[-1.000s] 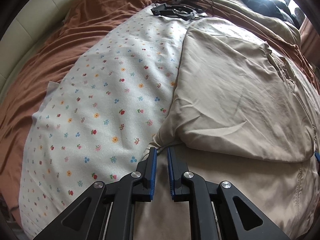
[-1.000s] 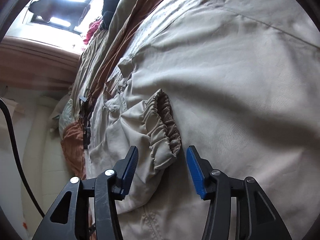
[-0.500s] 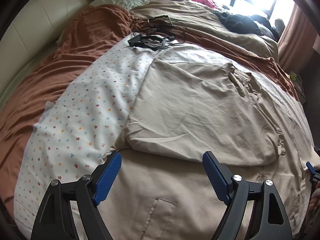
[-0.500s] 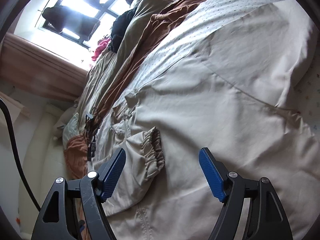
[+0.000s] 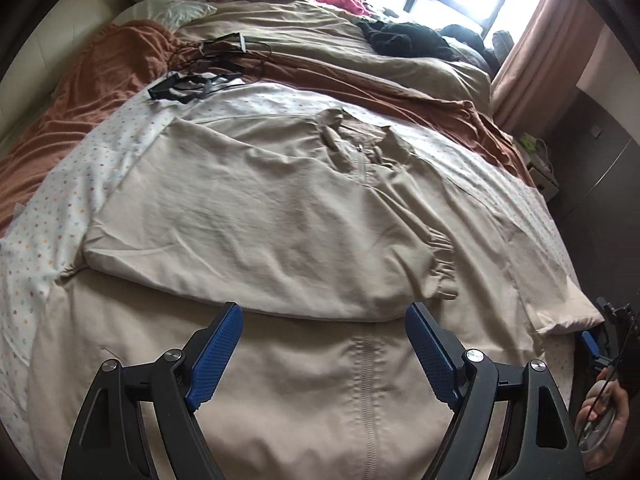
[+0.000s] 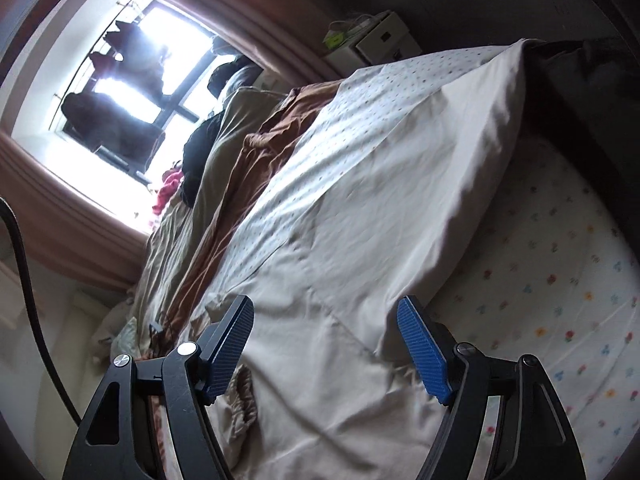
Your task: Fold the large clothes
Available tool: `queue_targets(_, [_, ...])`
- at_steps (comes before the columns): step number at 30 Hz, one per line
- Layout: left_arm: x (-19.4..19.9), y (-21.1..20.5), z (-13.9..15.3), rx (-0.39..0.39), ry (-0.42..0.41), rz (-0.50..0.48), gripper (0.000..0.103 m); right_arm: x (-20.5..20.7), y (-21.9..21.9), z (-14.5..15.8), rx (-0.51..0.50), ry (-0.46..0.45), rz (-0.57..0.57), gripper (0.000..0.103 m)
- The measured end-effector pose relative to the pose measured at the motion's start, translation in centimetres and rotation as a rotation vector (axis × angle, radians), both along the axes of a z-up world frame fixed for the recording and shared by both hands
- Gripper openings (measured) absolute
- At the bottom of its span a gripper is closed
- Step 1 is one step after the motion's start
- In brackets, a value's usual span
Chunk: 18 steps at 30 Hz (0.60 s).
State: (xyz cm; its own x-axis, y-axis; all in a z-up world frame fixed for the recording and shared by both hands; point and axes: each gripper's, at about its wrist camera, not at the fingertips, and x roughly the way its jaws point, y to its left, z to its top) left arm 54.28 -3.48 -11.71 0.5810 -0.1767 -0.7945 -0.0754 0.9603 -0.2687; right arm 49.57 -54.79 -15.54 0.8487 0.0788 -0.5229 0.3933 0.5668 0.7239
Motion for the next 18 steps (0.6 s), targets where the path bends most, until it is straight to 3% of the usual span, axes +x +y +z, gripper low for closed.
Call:
queue_targets(8, [1.0,-6.1,-2.1,-0.035,0.021,-0.026,0.084,-1.8,-5.2,-1.2,-0.043,0.000,-0.109,0.064])
queue_targets(13, [1.5,-6.8,-3.5,-0.055,0.016,-0.010,0.084,-1.3,-6.7,-2.8,-0.006,-0.018,-0.117,0.052])
queue_targets(18, [1.6,-5.9,-4.9,-0.084,0.034,0.008,0.084,-0.2,-7.7,-4.1,-0.051,0.043,-0.139,0.045])
